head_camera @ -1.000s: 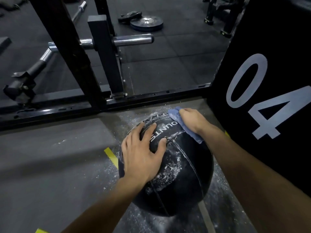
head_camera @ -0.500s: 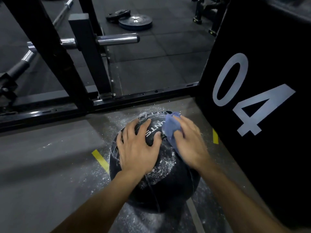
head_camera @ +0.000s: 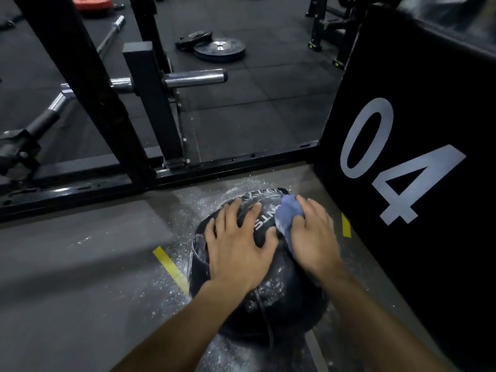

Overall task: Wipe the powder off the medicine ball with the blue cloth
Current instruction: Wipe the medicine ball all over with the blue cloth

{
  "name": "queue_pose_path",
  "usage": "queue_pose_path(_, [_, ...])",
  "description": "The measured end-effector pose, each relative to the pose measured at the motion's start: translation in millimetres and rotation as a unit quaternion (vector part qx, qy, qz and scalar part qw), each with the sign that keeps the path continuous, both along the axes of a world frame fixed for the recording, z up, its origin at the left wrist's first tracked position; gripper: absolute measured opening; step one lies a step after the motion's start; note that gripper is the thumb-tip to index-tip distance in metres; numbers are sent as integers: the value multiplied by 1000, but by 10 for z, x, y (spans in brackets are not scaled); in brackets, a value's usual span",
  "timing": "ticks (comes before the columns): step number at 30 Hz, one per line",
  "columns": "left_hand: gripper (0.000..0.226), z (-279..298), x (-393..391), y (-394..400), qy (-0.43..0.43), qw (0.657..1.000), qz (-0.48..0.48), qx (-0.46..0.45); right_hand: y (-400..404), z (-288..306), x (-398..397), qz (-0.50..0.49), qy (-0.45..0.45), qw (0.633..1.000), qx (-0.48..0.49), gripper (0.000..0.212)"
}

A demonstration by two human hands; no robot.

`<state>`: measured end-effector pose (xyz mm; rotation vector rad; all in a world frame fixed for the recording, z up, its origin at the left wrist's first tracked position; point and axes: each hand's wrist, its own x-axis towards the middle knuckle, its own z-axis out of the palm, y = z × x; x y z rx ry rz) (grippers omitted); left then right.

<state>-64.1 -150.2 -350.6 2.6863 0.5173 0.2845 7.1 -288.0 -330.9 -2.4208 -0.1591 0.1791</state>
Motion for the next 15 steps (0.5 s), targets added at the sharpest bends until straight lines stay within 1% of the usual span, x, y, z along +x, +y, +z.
queue_pose_path(2, [65,10,-26,-90,-6,1000,-9,13,24,161,277,18,64,996,-66,60])
queue_pose_path(3, [66,22,-23,-79,-9,1000,-19,22,47,258,370,16,80,994,-73,51])
queue_pose_path(4, [66,35,-11,-32,-11,999,-36,32,65,346,441,8,97,993,-70,48])
queue_pose_path(6, [63,46,13,108,-17,995,-83,46,48,434,529,5,128,991,-48,58])
queue_pose_path(8, [59,19,45,217,-25,993,-113,36,4,400,594,2,145,989,-11,64])
queue_pose_path(11, [55,-60,141,203,-20,994,-108,7,-85,218,607,3,123,992,13,66])
queue_pose_path(13, [57,-79,219,172,-10,994,-106,2,-157,110,460,10,76,997,18,72])
queue_pose_path(15, [60,-61,301,185,-3,995,-100,-6,-224,34,172,40,12,999,11,75])
